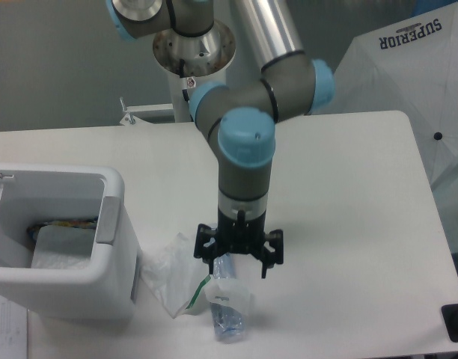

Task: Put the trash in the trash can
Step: 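Lower the open gripper over the crumpled clear plastic bag, then close the gripper on the plastic bag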

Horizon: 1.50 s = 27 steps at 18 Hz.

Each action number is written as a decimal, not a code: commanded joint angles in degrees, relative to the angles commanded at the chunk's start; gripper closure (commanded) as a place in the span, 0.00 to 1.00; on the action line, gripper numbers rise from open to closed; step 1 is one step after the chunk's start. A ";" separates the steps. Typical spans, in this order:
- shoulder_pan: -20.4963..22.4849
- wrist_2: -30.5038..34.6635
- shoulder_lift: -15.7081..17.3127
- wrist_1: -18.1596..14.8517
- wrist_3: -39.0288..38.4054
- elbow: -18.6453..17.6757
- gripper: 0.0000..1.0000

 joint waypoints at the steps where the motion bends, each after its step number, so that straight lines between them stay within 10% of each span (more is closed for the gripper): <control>1: 0.00 0.00 -0.01 0.00 0.00 -0.26 0.00; 12: -1.23 0.09 -2.64 2.46 -0.35 -0.35 0.03; 27: -1.23 0.09 -2.64 2.37 -0.35 -0.62 0.90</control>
